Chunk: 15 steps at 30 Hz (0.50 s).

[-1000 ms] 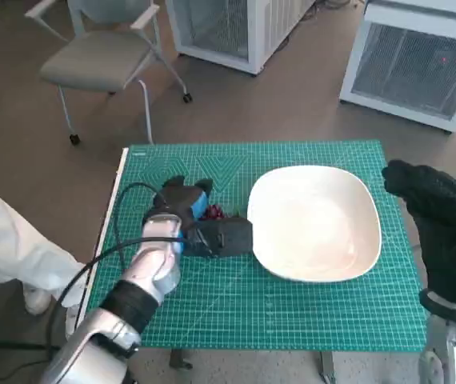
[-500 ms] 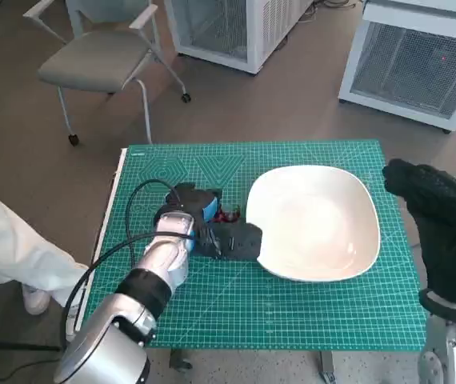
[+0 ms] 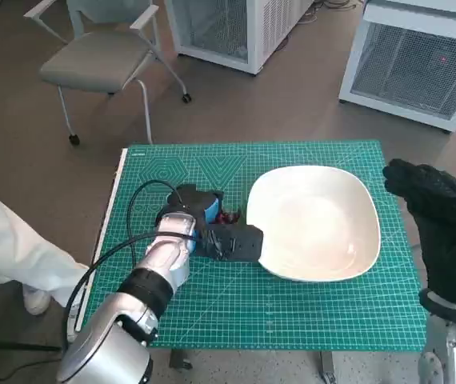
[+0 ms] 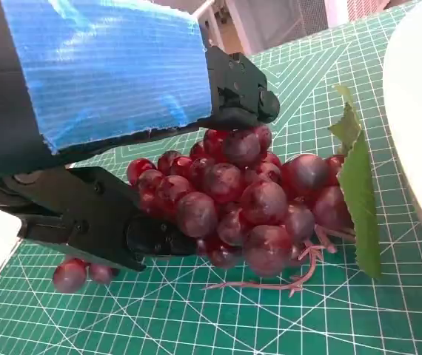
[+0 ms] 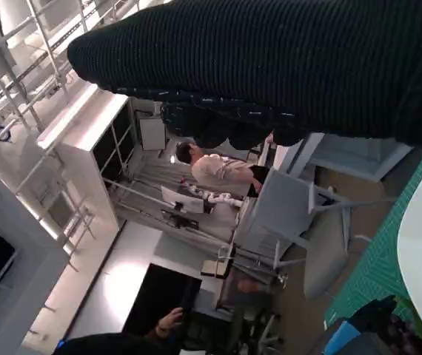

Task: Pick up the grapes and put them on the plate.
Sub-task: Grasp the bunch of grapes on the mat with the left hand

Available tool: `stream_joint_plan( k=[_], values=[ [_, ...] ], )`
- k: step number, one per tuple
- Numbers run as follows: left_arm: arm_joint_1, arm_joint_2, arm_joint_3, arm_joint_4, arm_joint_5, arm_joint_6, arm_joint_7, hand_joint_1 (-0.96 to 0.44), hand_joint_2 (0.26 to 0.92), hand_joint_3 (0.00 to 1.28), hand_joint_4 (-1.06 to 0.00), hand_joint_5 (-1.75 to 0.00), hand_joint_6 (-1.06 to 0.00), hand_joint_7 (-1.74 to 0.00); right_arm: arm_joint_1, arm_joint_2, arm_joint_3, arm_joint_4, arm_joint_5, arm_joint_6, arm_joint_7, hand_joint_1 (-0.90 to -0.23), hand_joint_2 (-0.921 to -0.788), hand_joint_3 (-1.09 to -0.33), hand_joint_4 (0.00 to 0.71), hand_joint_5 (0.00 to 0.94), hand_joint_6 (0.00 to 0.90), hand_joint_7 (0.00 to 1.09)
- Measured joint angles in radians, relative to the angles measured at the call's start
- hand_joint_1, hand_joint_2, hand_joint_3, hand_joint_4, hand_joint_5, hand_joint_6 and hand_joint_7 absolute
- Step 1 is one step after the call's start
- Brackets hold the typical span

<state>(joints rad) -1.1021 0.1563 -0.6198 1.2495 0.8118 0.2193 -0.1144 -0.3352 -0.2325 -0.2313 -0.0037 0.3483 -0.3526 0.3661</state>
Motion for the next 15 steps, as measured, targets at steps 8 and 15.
stream_joint_plan(
  k=[8,15],
  values=[
    [-0.001,-0.007,-0.001,0.031,-0.017,-0.014,-0.024,0.13,0.875,0.30,-0.26,-0.02,-0.33,-0.01,0.006,0.000,-0.002,-0.013,0.001,0.009,-0.004,-0.644,-0.921,-0.699,0.353,0.002,-0.001,0.67],
    [-0.001,-0.004,0.000,0.031,-0.031,-0.033,-0.022,0.14,0.894,0.33,-0.27,-0.02,-0.32,0.00,0.008,0.000,-0.002,-0.014,0.001,0.014,-0.004,-0.644,-0.921,-0.698,0.353,0.002,-0.001,0.68]
  ],
)
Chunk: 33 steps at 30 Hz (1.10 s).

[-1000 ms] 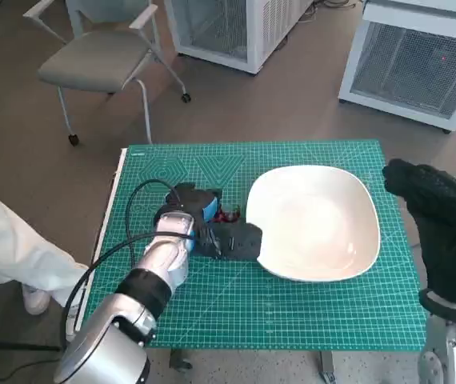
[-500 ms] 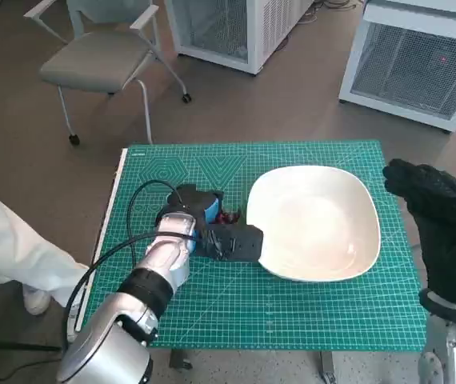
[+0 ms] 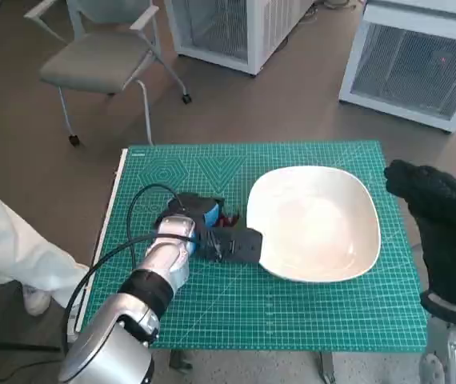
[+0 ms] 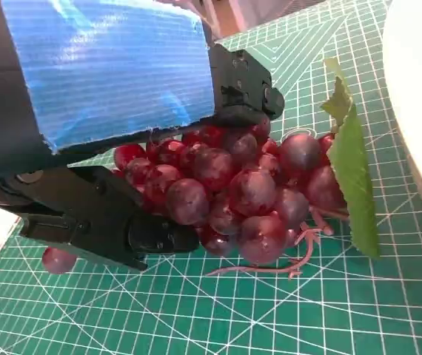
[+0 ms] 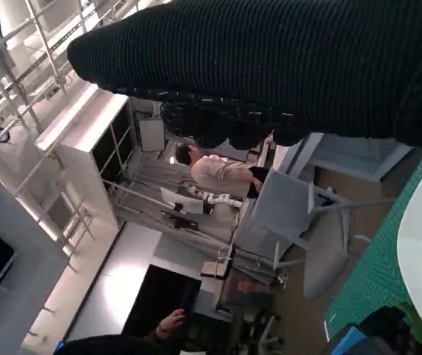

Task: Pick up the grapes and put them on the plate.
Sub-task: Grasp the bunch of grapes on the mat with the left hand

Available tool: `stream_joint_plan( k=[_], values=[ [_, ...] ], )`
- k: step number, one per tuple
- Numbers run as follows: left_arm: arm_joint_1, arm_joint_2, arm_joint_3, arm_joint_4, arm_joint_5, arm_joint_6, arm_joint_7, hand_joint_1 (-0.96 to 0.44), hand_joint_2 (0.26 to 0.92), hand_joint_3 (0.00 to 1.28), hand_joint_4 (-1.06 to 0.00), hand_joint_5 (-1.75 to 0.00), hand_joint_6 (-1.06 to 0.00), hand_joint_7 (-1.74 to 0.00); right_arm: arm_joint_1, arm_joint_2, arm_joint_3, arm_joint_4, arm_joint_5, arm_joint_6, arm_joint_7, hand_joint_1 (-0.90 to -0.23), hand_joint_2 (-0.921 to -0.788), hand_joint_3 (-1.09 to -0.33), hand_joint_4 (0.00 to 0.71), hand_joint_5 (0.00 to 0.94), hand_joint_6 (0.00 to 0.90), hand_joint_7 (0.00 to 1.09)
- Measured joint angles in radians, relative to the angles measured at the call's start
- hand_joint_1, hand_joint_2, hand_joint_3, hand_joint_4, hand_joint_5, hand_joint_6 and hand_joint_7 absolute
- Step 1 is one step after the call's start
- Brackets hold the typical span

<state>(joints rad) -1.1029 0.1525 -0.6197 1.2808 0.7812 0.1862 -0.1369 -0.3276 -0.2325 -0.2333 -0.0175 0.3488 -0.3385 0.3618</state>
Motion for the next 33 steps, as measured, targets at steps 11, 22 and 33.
stream_joint_plan(
  k=[11,22,33],
  values=[
    [0.000,-0.004,-0.014,0.014,0.003,0.009,0.027,0.30,0.843,0.54,-0.28,-1.47,-0.36,-0.01,0.002,0.000,-0.001,-0.002,0.001,0.006,0.000,-0.644,-0.921,-0.698,0.353,0.002,-0.001,0.68],
    [0.007,-0.009,0.006,0.014,-0.018,0.037,0.071,0.35,0.839,0.62,-0.25,-1.74,-0.38,-0.01,0.002,0.000,-0.003,-0.003,0.001,0.010,0.000,-0.644,-0.921,-0.697,0.353,0.002,-0.001,0.68],
    [0.008,-0.008,0.010,0.014,-0.037,0.030,0.074,0.35,0.841,0.61,-0.25,-1.75,-0.41,-0.02,0.002,0.000,-0.003,-0.005,0.001,0.012,0.000,-0.645,-0.921,-0.697,0.353,0.002,-0.001,0.68]
  ],
)
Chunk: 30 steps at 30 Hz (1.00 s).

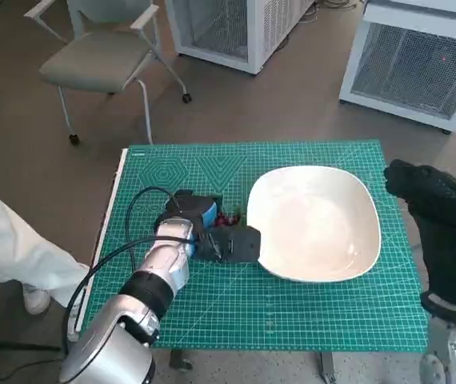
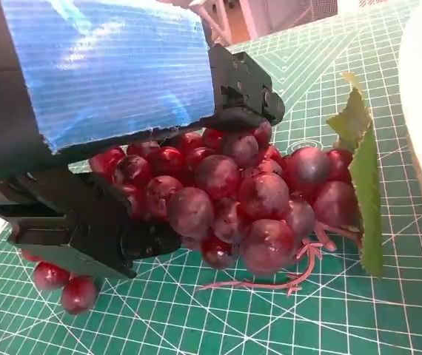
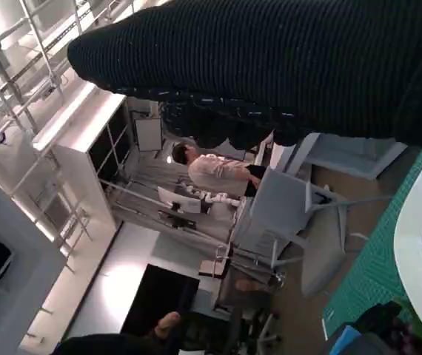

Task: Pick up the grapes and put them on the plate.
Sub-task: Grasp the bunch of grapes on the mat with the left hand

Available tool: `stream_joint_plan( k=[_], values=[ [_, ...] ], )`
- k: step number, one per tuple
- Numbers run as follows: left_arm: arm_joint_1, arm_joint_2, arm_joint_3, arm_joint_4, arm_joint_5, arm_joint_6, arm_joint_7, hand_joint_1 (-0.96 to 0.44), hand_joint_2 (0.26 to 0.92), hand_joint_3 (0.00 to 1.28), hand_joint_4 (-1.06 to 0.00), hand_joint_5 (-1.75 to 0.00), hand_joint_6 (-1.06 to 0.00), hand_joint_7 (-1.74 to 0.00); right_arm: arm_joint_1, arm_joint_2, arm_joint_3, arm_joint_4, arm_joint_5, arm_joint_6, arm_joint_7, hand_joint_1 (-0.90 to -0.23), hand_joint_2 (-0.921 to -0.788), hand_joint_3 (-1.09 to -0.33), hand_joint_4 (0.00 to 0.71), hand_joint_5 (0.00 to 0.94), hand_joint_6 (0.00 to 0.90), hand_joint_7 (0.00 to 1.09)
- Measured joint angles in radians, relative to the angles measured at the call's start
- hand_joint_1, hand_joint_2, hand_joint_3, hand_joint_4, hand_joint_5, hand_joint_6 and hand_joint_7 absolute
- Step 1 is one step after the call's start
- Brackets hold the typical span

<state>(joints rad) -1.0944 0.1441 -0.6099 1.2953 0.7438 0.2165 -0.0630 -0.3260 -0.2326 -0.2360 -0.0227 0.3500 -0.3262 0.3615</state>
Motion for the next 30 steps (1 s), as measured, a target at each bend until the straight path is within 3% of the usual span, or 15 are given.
stream_joint_plan(
  k=[7,21,30],
  values=[
    [0.000,0.000,0.000,0.000,-0.002,-0.001,0.000,0.35,0.820,0.64,-0.26,-1.75,-0.43,-0.03,0.000,0.000,-0.001,0.000,0.000,0.000,0.000,-0.645,-0.921,-0.696,0.353,0.002,-0.001,0.68],
    [0.000,0.000,0.001,0.000,-0.007,0.003,0.000,0.36,0.800,0.67,-0.27,-1.75,-0.37,0.00,0.000,-0.001,-0.001,-0.002,0.000,0.000,0.000,-0.645,-0.921,-0.696,0.355,0.003,-0.001,0.68],
    [0.000,0.000,0.008,0.000,-0.015,0.003,0.000,0.36,0.791,0.69,-0.27,-1.75,-0.40,-0.02,0.000,-0.001,0.000,-0.003,0.000,0.001,0.000,-0.645,-0.921,-0.696,0.355,0.003,-0.001,0.68]
  ],
)
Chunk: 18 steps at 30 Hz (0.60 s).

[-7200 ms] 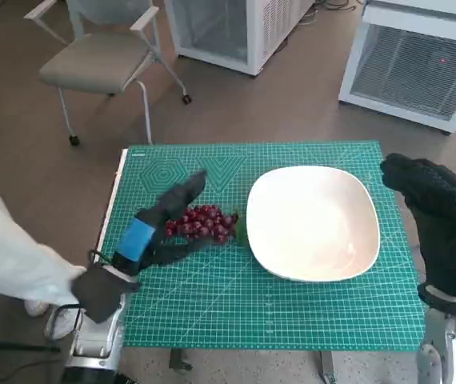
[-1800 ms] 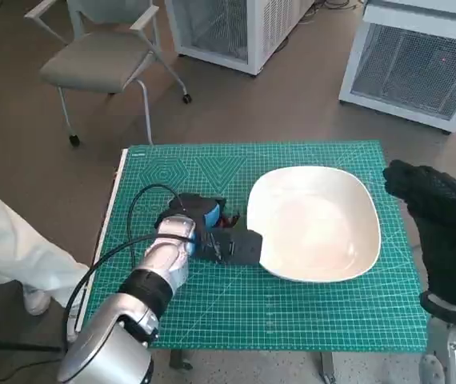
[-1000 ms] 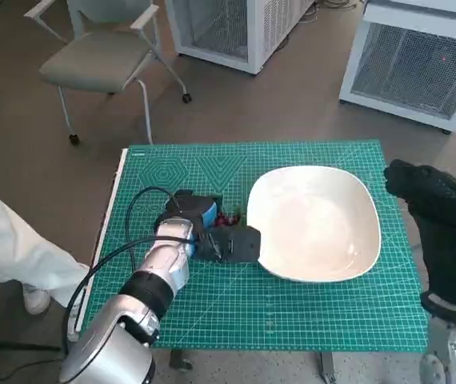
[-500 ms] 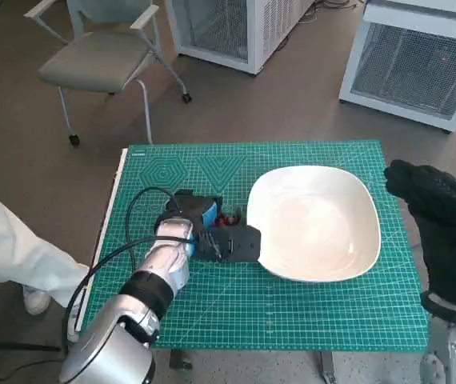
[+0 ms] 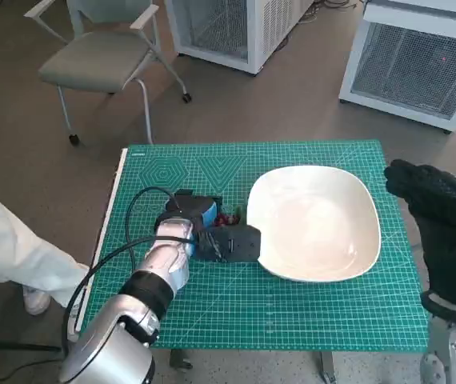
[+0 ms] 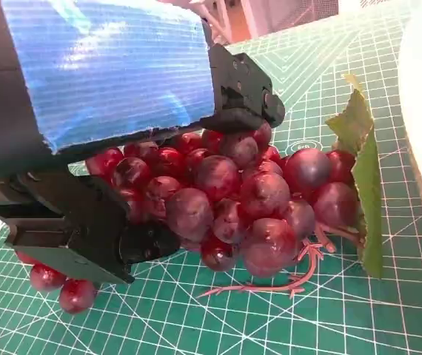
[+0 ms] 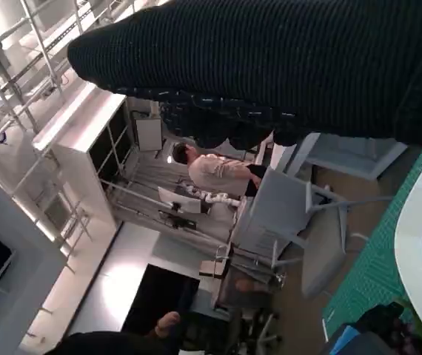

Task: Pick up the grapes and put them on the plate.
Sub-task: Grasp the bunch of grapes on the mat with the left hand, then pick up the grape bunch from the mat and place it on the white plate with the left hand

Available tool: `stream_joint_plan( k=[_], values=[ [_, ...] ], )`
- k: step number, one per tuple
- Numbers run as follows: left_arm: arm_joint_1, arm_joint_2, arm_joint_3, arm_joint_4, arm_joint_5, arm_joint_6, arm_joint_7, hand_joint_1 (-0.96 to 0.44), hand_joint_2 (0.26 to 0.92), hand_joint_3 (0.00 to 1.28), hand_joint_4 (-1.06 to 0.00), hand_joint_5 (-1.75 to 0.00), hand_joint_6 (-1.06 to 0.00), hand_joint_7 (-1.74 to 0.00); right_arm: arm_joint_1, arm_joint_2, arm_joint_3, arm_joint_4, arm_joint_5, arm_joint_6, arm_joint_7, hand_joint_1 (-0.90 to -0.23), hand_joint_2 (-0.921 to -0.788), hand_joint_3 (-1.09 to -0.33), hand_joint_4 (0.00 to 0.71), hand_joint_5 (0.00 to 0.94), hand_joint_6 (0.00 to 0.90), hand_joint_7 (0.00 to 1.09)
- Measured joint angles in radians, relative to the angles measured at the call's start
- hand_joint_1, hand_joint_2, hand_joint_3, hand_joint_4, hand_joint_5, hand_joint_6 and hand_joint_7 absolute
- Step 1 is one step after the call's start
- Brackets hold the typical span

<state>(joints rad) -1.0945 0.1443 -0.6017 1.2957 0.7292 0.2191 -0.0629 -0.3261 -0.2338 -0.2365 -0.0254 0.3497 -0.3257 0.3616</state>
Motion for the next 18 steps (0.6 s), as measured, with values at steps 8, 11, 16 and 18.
stream_joint_plan(
  k=[8,11,16,18],
  values=[
    [0.000,0.007,0.022,-0.002,-0.025,-0.018,0.000,0.36,0.774,0.71,-0.28,-1.75,-0.49,-0.05,0.000,-0.001,0.000,0.000,0.000,0.001,0.000,-0.646,-0.921,-0.697,0.354,0.002,-0.001,0.68],
    [0.000,0.012,0.028,-0.007,-0.030,-0.027,0.000,0.36,0.773,0.71,-0.29,-1.74,-0.54,-0.07,0.000,-0.001,0.000,0.000,0.000,0.001,0.000,-0.647,-0.921,-0.696,0.354,0.002,-0.001,0.68],
    [0.000,0.024,0.041,-0.025,-0.040,-0.034,-0.003,0.32,0.812,0.57,-0.35,-1.64,-0.67,-0.25,-0.001,-0.002,0.000,0.001,0.001,0.001,0.001,-0.648,-0.921,-0.695,0.355,0.003,-0.001,0.68],
    [0.000,0.031,0.047,-0.036,-0.044,-0.036,-0.004,0.22,0.850,0.46,-0.38,-1.56,-0.61,-0.63,-0.001,-0.002,0.000,0.001,0.001,0.001,0.002,-0.649,-0.921,-0.695,0.355,0.003,-0.001,0.68]
  ],
)
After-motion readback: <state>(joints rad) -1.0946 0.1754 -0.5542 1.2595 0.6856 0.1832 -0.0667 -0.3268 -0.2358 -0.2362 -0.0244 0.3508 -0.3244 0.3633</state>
